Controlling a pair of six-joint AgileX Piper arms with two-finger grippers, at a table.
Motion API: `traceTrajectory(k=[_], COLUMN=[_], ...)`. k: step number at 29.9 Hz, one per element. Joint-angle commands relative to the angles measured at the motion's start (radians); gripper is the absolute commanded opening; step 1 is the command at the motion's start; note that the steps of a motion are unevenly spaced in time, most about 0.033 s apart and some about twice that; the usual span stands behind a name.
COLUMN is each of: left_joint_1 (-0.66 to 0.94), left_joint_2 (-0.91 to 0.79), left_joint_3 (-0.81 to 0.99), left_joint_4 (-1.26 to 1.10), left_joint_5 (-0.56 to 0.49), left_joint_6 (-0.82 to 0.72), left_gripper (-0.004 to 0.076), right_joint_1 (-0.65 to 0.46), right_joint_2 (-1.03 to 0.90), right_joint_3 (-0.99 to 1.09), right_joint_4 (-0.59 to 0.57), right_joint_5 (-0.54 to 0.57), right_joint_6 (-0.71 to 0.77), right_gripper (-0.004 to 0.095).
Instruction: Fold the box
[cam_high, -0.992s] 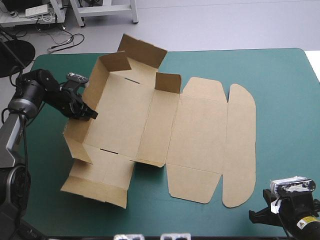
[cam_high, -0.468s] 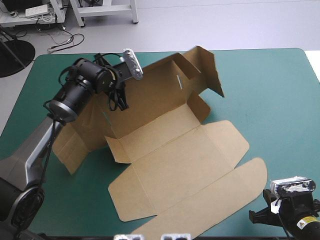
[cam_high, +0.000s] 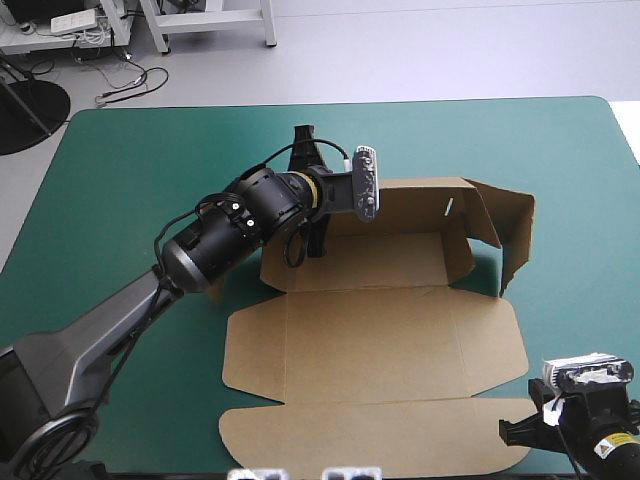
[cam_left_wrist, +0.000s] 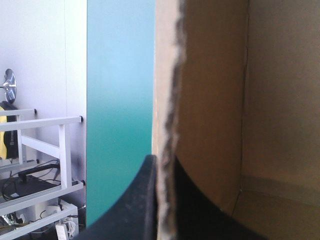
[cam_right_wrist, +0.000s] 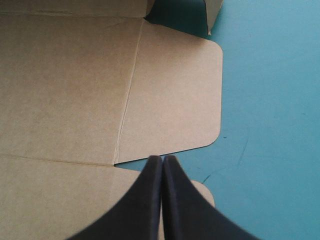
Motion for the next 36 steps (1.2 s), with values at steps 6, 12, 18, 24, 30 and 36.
traceTrajectory(k=[6,12,18,24,30,36], left_joint_1=[-0.013,-0.013,-0.019,-0.046,-0.092,-0.114], left_joint_2=[-0.015,-0.015,-0.002,0.012,0.015,0.015], left_joint_3=[0.053,0.06,0.06,0.132,0.251,0.315], left_joint_4=[0.136,0.289,0.443,0.62,0.846,1.014], left_joint_5=[-0.102,-0.196,-0.215,-0.233,-0.23,-0.218], left_joint_6=[-0.075,-0.236,-0.394,-0.506,-0.702,-0.869], left_gripper=[-0.001,-0.001,-0.001,-0.001,-0.001,-0.001], right_joint_1=[0.003,0.003,0.003,0.003,0.003,0.003], right_joint_2=[0.016,0.127,0.399,0.67,0.924,1.146], right_joint_3=[-0.054,-0.19,-0.441,-0.709,-0.945,-1.129], right_joint_4=[-0.021,-0.019,0.013,0.128,0.173,0.206], right_joint_5=[-0.149,-0.296,-0.314,-0.278,-0.198,-0.125], right_joint_6=[0.063,0.104,0.102,0.023,-0.01,-0.031], right_gripper=[-0.0019,-0.0019,-0.0019,-0.0019,-0.0019,-0.0019])
